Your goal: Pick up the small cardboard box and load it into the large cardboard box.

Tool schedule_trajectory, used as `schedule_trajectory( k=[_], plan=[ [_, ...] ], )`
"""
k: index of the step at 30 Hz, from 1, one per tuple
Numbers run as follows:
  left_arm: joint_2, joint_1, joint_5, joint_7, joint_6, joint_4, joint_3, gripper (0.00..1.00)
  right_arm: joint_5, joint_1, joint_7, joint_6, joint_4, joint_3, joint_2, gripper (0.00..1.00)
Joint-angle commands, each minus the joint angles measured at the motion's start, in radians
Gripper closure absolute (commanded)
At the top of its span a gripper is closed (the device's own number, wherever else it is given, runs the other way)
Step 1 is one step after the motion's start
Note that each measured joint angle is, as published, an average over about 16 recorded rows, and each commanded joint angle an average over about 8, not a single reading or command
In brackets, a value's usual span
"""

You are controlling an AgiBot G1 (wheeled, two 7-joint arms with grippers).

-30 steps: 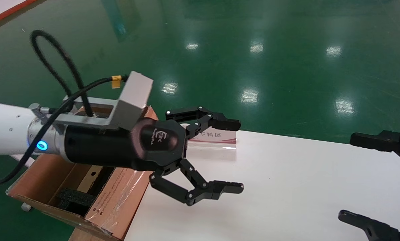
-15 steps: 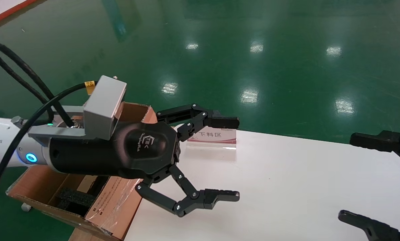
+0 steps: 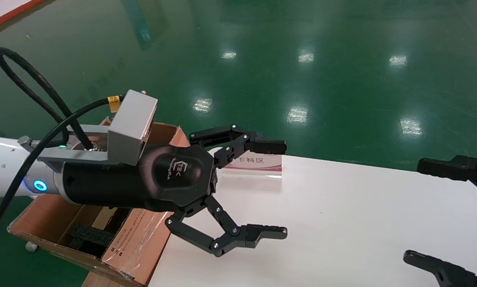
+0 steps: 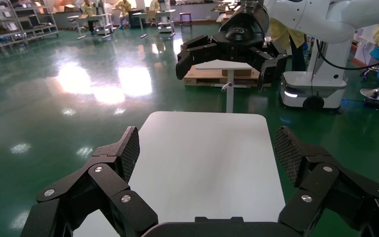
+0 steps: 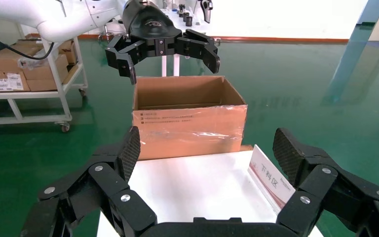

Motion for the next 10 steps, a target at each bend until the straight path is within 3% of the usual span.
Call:
schedule_trajectory(
  k=[1, 10],
  plan=[
    [0.0, -0.002, 0.001, -0.001, -0.001, 0.0, 0.003, 0.0, 0.0, 0.0, 0.0, 0.0, 0.0, 0.0, 0.0, 0.0],
    [-0.001, -0.006, 0.003, -0.002, -0.002, -0.001, 0.008, 0.0, 0.0, 0.0, 0.0, 0.0, 0.0, 0.0, 0.0, 0.0]
  ],
)
